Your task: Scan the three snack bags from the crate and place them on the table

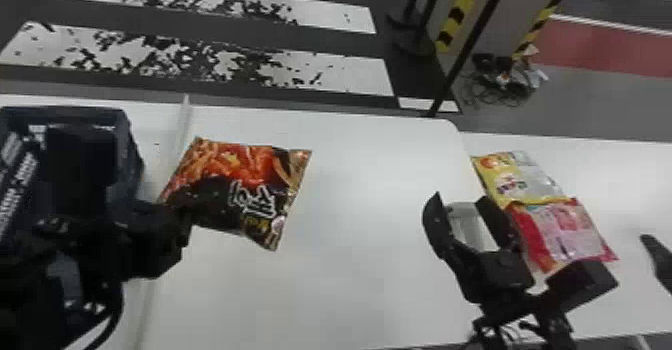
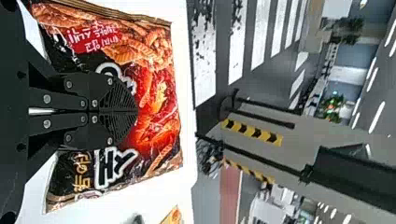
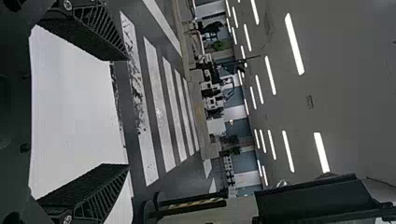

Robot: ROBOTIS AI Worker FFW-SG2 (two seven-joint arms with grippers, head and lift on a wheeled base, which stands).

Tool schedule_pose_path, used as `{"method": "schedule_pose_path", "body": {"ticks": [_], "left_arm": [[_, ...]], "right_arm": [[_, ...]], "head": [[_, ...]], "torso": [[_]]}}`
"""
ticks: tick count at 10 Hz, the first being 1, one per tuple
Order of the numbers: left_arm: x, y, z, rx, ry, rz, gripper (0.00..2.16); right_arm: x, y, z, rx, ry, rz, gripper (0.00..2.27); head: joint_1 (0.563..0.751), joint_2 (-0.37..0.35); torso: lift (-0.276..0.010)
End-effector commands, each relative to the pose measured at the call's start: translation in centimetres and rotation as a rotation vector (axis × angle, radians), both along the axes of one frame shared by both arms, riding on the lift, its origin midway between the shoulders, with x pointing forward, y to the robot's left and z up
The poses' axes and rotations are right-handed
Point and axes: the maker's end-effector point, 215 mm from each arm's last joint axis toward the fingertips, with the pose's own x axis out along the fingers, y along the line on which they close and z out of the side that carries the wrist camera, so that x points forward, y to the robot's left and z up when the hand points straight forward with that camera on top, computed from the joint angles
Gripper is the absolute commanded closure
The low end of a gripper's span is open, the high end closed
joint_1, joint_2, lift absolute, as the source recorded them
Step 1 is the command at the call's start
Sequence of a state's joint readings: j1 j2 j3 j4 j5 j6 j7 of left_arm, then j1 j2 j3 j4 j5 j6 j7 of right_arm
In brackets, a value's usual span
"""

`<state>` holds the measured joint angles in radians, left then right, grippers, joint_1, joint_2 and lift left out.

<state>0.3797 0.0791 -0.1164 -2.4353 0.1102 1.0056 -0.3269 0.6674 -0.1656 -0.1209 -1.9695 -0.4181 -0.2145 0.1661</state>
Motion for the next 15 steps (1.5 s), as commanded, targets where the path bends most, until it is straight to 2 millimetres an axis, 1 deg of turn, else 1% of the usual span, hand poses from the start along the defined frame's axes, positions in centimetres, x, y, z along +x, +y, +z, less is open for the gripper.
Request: {"method": "schedule_pose_path", "body": {"ticks": [1,2,3,4,6,10,12,14,15], "left_arm": [[-1.8,-3.9,-2.0,0.029,0.032,-0.071,2.13],[-2.9,-6.1,-3.4,0.039,0.055,-0.112,2.13],[-3.6,-8.0,-4.9,0.054,0.069,-0.142,2.13],[-4.1,-9.6,-6.1,0.051,0.077,-0.169,2.13],[-4.2,-12.9,-6.8,0.021,0.015,-0.223,2.13],[-4.3,-17.6,-9.8,-0.016,-0.017,-0.300,2.13],[-4.6,-20.3,-10.4,-0.057,-0.046,-0.324,2.13],[-4.6,-21.8,-12.4,-0.041,-0.017,-0.333,2.13],[-4.6,-22.5,-12.7,-0.058,-0.011,-0.332,2.12]], "right_arm": [[-0.2,-0.6,0.0,0.009,0.000,-0.010,0.07],[-0.3,-0.9,0.3,0.009,-0.004,-0.013,0.07],[-0.4,-0.9,0.7,0.009,-0.010,-0.010,0.07],[-0.5,-0.8,1.0,0.011,-0.014,-0.007,0.07],[-0.4,-0.4,1.4,0.015,-0.020,0.002,0.07],[0.1,-0.2,1.5,0.015,-0.018,0.009,0.07],[0.8,-0.1,1.2,0.017,-0.003,0.017,0.07],[1.3,0.2,0.8,0.022,0.007,0.024,0.07],[1.4,0.3,0.7,0.021,0.009,0.026,0.07]], "head": [[0.695,-0.268],[0.695,-0.315],[0.695,-0.350],[0.695,-0.350],[0.695,-0.350],[0.695,-0.350],[0.695,-0.350],[0.695,-0.350],[0.695,-0.350]], "torso": [[-0.062],[-0.062],[-0.062],[-0.062],[-0.062],[-0.062],[-0.062],[-0.062],[-0.062]]}}
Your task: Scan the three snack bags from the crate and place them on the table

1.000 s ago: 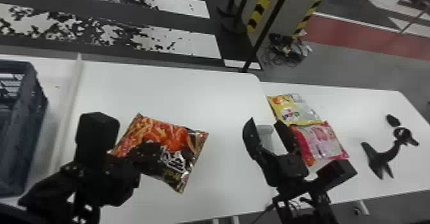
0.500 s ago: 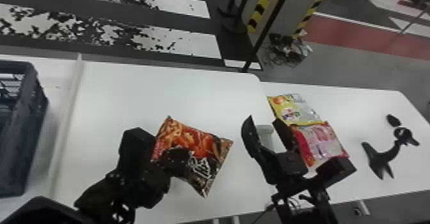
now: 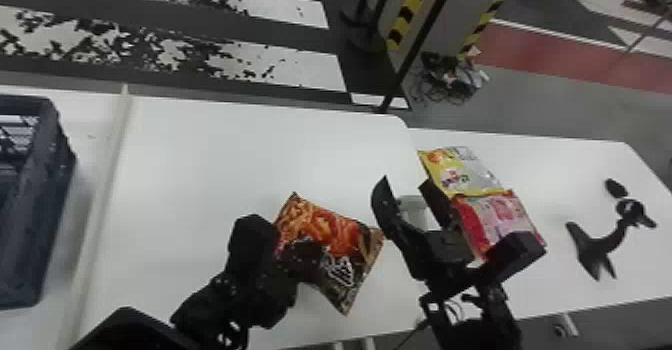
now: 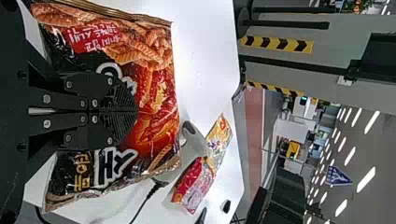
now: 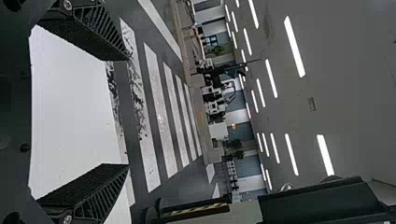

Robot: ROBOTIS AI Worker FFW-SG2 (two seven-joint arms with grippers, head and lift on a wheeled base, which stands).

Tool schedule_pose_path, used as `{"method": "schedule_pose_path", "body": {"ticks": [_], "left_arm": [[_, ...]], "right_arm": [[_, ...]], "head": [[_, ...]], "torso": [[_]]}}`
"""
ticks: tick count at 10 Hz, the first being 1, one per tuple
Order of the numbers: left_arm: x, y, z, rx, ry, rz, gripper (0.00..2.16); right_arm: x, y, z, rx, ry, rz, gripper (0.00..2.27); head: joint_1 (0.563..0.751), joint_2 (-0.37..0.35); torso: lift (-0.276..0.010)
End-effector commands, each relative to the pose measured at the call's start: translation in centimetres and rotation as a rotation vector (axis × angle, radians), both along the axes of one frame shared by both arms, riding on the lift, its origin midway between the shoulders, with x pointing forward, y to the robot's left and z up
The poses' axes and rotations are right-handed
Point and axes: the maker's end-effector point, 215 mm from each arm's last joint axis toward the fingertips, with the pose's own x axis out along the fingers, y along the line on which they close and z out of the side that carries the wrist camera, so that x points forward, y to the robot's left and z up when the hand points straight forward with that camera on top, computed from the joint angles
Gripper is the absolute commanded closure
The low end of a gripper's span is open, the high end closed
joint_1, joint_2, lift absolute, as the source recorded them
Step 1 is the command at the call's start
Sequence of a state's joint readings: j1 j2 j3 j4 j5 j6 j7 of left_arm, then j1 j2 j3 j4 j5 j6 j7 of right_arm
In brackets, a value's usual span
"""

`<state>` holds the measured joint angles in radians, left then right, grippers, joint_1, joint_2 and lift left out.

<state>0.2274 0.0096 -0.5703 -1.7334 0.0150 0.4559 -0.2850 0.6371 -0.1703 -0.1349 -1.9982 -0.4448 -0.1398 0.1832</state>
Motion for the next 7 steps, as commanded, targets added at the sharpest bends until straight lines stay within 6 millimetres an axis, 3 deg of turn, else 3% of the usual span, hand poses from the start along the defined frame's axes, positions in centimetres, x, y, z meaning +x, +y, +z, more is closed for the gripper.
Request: {"method": "schedule_pose_path", "body": {"ticks": [1,2,3,4,7], "left_arm": [[0.2,-0.4,-1.0,-0.001,0.009,-0.001,2.05],[0.6,-0.7,-0.8,-0.011,-0.014,-0.001,1.58],[1.0,-0.7,-0.4,-0.013,-0.028,-0.002,0.15],[1.2,-0.6,-0.4,-0.013,-0.027,-0.001,0.00],[1.4,-0.3,0.3,-0.043,-0.021,0.015,0.03]], "right_arm": [[0.1,0.1,-0.1,0.000,0.001,0.003,0.07],[0.1,0.0,0.0,-0.002,0.000,0.002,0.07],[0.1,-0.2,0.0,-0.004,0.000,0.002,0.07],[0.0,-0.4,0.0,0.002,0.001,-0.002,0.07],[-0.2,-0.4,0.0,0.003,0.000,0.002,0.07]], "head": [[0.695,-0.350],[0.695,-0.350],[0.695,-0.350],[0.695,-0.350],[0.695,-0.350]], "torso": [[-0.062],[-0.062],[-0.062],[-0.062],[-0.062]]}}
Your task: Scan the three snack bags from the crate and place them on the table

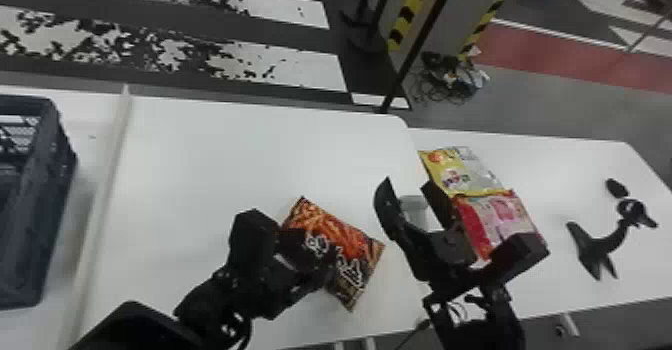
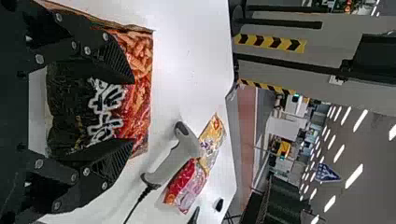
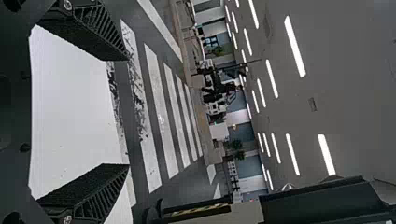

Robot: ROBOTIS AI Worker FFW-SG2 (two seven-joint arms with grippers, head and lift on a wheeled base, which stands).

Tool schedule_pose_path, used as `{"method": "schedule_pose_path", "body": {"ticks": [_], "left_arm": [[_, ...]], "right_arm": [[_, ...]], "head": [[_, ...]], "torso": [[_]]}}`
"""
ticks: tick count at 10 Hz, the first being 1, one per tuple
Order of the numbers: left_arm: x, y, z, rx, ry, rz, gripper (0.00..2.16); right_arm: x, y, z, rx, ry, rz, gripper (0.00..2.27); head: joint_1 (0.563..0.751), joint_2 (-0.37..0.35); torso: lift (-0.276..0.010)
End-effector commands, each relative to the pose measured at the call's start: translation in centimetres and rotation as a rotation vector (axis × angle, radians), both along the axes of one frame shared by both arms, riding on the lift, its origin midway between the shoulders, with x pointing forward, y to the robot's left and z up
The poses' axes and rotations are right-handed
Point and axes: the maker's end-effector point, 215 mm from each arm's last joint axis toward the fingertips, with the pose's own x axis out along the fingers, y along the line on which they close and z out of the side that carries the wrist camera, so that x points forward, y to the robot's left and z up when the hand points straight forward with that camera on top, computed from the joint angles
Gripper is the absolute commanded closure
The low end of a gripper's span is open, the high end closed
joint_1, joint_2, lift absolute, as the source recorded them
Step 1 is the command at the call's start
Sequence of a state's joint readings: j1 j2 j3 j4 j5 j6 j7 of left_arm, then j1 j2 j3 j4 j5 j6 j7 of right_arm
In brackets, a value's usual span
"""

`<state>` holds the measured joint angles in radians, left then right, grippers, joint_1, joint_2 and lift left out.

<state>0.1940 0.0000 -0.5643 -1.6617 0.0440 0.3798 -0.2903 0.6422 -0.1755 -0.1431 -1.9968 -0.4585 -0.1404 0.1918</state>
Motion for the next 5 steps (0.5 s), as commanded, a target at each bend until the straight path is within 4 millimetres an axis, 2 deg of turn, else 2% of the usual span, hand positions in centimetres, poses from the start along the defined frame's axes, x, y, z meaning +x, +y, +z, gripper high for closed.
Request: {"method": "schedule_pose_path", "body": {"ticks": [1,3,5], "left_arm": [[0.7,1.1,1.6,-0.023,-0.019,0.036,0.03],[2.7,5.2,4.3,-0.042,-0.061,0.132,0.03],[4.7,11.4,6.7,-0.059,-0.101,0.245,0.03]], "right_arm": [[-0.2,0.0,0.0,0.000,0.000,0.002,0.07],[-0.5,-0.2,-0.2,-0.001,0.006,0.000,0.07],[-0.6,-0.2,-0.3,-0.005,0.008,0.003,0.07]], "head": [[0.695,-0.350],[0.695,-0.350],[0.695,-0.350]], "torso": [[-0.062],[-0.062],[-0.062]]}}
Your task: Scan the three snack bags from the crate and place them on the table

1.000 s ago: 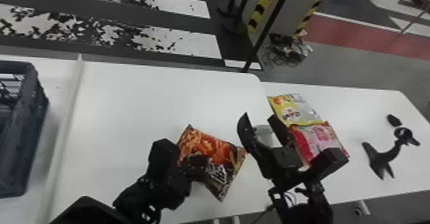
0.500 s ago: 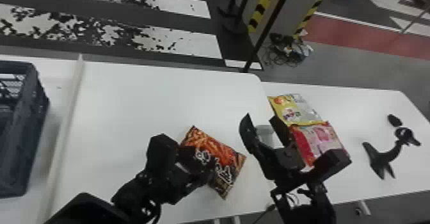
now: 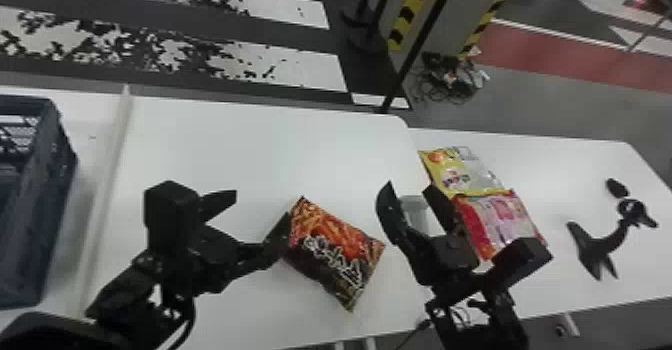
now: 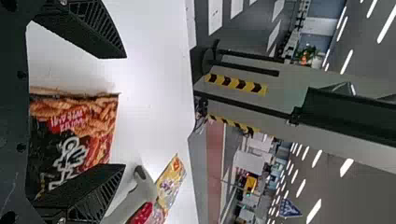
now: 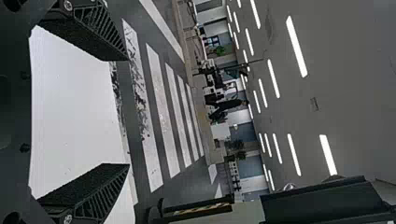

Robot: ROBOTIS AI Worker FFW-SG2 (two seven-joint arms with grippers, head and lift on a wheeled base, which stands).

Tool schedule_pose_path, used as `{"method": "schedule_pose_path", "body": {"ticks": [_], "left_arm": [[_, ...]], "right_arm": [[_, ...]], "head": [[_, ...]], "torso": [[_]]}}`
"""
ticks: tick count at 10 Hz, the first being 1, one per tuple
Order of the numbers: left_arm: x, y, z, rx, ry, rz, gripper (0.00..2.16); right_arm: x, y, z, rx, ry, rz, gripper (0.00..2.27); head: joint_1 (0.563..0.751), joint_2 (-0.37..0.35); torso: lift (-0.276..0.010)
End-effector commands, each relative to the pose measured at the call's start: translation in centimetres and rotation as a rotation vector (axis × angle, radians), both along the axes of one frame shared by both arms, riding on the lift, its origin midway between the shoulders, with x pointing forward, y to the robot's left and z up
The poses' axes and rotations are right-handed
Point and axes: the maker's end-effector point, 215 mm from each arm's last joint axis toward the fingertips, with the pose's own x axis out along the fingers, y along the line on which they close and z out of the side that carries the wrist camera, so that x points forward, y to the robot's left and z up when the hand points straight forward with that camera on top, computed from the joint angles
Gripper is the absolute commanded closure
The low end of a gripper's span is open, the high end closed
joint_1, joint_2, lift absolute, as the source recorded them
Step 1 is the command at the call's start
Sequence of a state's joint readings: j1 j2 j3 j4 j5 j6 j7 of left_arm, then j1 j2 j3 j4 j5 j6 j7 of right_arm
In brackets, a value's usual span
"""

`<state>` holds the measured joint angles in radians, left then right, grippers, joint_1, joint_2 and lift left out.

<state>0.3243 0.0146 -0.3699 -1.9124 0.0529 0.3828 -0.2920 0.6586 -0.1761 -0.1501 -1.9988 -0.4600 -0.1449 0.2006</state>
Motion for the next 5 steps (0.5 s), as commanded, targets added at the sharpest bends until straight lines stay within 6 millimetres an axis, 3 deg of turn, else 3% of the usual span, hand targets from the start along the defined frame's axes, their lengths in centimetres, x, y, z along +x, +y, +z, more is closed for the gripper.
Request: {"method": "schedule_pose_path", "body": {"ticks": [1,4,5], "left_arm": [[1.0,5.0,1.7,-0.013,-0.023,0.089,0.03],[2.2,14.6,6.7,-0.038,-0.185,0.273,0.03],[2.4,17.7,7.0,-0.045,-0.199,0.334,0.03]], "right_arm": [[0.0,0.0,0.0,-0.003,0.001,0.001,0.07],[-0.1,0.1,-0.3,-0.011,0.005,0.003,0.08],[-0.2,0.2,-0.9,-0.012,0.018,0.005,0.08]], "head": [[0.695,-0.350],[0.695,-0.345],[0.695,-0.297]], "torso": [[-0.062],[-0.062],[-0.062]]}}
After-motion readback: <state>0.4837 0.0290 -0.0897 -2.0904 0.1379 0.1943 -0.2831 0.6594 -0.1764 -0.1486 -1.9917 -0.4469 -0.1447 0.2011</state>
